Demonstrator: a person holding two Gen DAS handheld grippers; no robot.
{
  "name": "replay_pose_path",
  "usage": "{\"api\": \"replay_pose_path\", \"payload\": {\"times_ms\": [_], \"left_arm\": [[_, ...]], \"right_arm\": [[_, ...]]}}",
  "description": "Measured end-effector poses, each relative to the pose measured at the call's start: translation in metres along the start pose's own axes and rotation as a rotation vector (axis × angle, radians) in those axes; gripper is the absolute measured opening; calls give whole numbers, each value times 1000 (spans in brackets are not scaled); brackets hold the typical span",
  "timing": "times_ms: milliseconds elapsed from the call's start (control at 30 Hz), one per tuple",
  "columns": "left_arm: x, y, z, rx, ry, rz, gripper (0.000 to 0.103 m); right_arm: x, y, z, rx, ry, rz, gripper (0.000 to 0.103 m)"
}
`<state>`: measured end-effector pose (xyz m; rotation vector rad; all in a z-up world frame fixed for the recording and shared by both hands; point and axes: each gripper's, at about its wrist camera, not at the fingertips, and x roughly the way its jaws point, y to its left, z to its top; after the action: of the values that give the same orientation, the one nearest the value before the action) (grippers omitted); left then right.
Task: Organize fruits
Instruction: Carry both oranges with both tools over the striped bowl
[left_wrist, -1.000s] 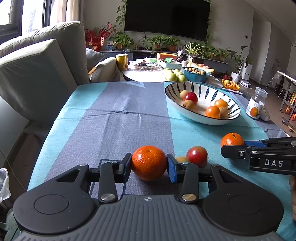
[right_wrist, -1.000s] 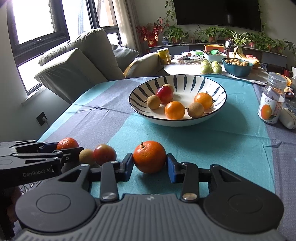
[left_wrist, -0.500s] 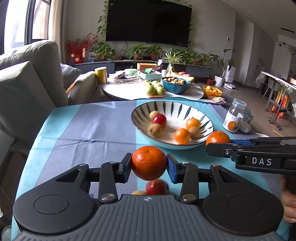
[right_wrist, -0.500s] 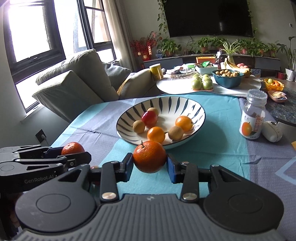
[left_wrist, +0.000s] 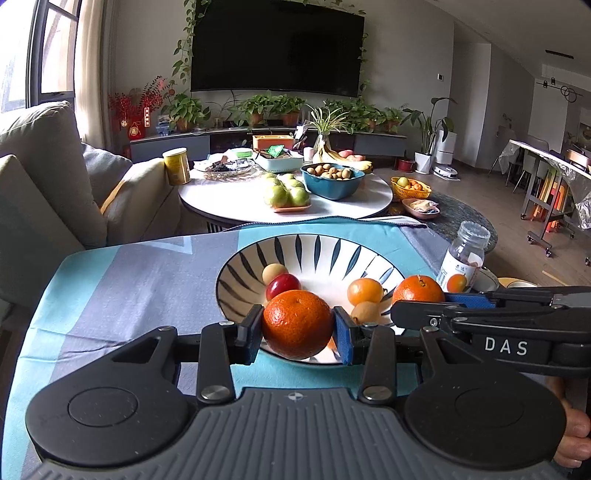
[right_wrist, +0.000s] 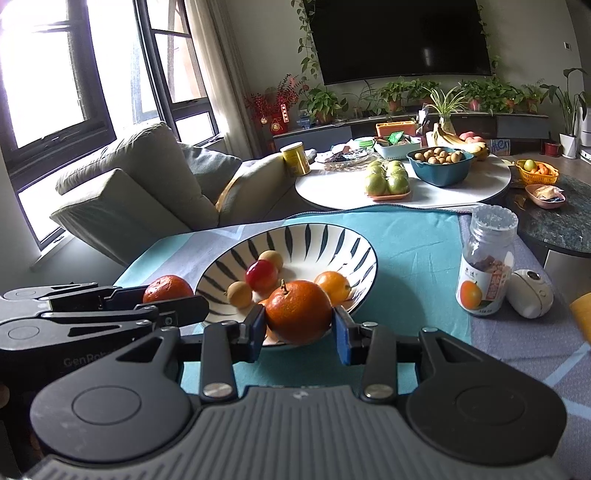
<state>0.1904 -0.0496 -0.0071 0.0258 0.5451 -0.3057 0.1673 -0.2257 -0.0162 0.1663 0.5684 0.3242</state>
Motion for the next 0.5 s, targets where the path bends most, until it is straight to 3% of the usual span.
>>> {"api": "replay_pose_path", "payload": {"times_ms": [500], "left_arm": [[34, 0, 15, 13, 2, 1, 37]], "right_arm": [[23, -17, 15, 11, 5, -13, 78]]}}
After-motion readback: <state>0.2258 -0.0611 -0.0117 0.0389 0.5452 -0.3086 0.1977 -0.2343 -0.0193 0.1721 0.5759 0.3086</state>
